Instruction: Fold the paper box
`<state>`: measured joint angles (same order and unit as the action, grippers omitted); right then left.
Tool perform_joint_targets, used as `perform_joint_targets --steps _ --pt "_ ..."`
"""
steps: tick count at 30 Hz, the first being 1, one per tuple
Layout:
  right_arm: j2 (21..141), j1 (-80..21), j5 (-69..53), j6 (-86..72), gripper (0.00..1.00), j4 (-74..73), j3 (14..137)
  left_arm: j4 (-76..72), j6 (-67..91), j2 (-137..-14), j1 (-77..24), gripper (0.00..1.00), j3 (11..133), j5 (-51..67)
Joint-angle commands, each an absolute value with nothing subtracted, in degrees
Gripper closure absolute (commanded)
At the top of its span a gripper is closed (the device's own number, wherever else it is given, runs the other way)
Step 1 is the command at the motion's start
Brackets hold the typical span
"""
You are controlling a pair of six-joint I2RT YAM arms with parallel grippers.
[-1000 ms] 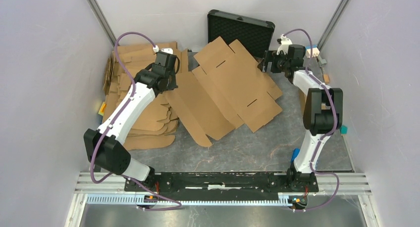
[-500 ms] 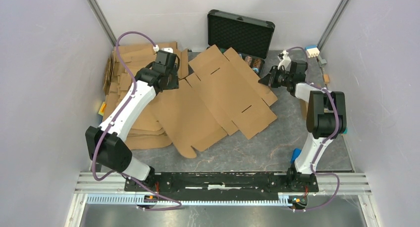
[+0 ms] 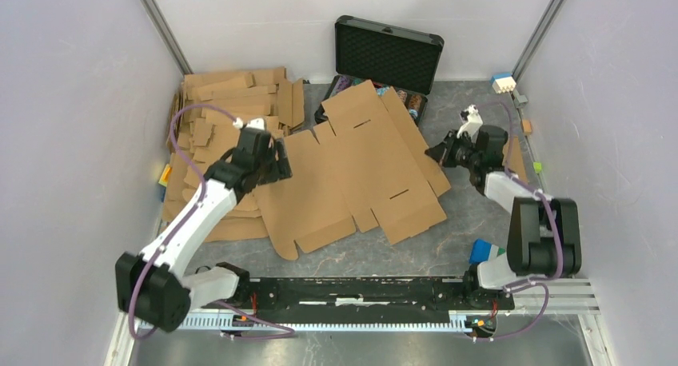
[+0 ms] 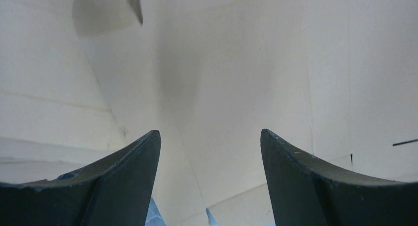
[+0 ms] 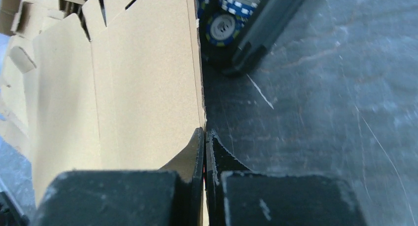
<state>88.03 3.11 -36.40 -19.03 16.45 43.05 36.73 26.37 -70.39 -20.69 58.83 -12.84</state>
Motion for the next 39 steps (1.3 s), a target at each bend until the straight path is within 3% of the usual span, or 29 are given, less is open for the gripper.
perform_joint_targets --steps 1,6,11,16,23,29,39 --pt "78.46 3.25 -25.77 -18.77 1.00 17.99 36.74 27.62 35.74 -61.33 -20.44 0.20 48.91 -7.58" --pt "70.71 3.25 -23.70 -19.51 1.00 18.85 30.33 27.86 37.35 -55.20 -20.47 0.20 42.05 -12.57" --pt "66.65 3.25 -17.92 -18.81 1.00 18.09 26.77 24.55 41.28 -52.22 -20.27 0.21 33.18 -9.92" --pt "67.49 3.25 -19.99 -18.83 1.00 18.34 27.18 21.55 41.40 -53.57 -19.31 0.20 29.73 -12.66" --pt "67.11 3.25 -20.49 -18.91 1.00 19.06 26.48 18.14 41.17 -60.00 -17.42 0.20 28.00 -7.78" --pt "67.58 3.25 -20.89 -19.02 1.00 19.31 26.37 7.22 39.00 -59.48 -17.04 0.35 24.68 7.67" --pt "68.59 3.19 -22.10 -19.17 1.00 19.88 26.38 1.93 39.33 -46.38 -17.05 0.58 21.62 12.05"
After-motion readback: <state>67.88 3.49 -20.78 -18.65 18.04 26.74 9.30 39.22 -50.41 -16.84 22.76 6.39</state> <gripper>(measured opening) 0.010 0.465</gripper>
